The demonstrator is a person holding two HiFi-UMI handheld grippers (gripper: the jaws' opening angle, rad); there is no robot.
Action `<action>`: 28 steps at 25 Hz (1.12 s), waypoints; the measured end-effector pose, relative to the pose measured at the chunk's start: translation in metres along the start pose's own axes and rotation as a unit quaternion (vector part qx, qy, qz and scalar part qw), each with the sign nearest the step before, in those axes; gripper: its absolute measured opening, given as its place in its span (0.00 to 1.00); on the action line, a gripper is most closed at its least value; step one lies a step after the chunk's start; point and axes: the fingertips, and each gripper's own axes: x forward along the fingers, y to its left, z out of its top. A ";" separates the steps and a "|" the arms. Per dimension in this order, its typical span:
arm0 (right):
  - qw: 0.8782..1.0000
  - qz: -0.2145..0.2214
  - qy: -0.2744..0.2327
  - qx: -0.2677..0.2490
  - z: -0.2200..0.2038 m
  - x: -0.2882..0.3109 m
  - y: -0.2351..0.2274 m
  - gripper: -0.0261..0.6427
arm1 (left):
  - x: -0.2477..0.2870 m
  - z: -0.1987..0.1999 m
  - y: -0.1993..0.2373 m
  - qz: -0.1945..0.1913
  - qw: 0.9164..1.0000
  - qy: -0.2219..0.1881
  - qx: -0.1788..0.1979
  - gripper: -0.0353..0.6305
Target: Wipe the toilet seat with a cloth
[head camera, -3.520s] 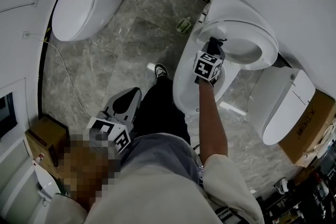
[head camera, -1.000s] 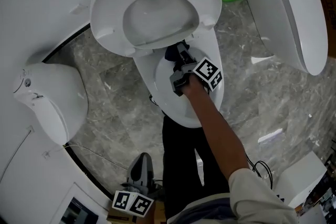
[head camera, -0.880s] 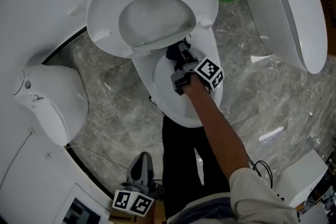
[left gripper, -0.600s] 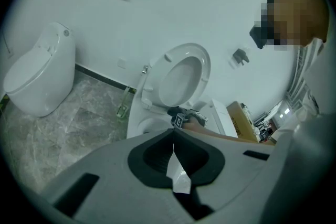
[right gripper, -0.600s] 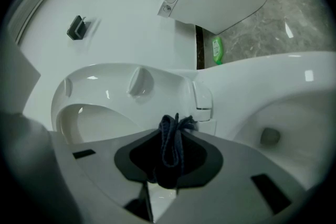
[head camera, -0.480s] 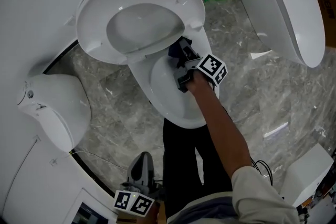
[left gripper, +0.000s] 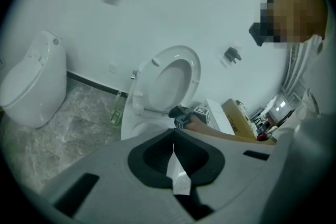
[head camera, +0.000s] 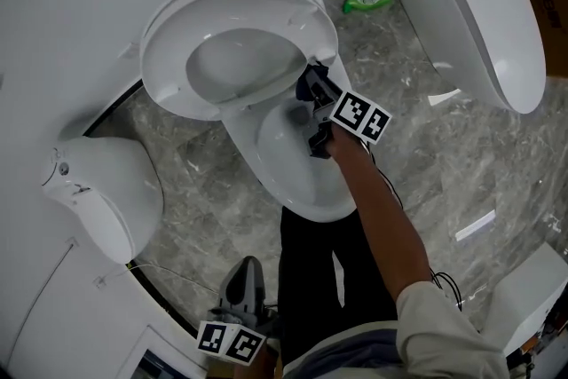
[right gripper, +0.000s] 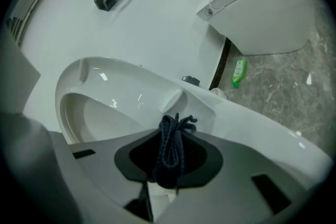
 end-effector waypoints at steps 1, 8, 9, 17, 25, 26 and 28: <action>1.000 -0.003 0.003 -0.013 0.002 -0.001 0.003 0.15 | -0.001 0.003 -0.004 0.001 1.000 0.000 0.020 0.07; 0.998 -0.019 0.008 -0.061 0.019 -0.012 0.026 0.15 | -0.006 0.018 -0.030 -0.007 0.995 -0.006 0.104 0.07; 0.998 -0.018 0.009 -0.063 0.020 -0.013 0.030 0.15 | -0.007 0.020 -0.034 -0.003 0.990 -0.005 0.138 0.07; 0.996 -0.012 0.019 -0.089 0.040 -0.027 0.071 0.15 | -0.018 0.036 -0.051 -0.035 0.995 -0.018 0.095 0.07; 0.991 -0.004 0.015 -0.131 0.063 -0.034 0.134 0.15 | -0.048 0.065 -0.050 -0.026 0.996 -0.050 0.071 0.07; 0.991 -0.001 0.014 -0.135 0.064 -0.035 0.142 0.15 | -0.052 0.066 -0.050 -0.025 0.996 -0.053 0.069 0.07; 0.990 0.004 0.014 -0.139 0.067 -0.038 0.156 0.15 | -0.059 0.069 -0.052 -0.026 0.996 -0.057 0.059 0.07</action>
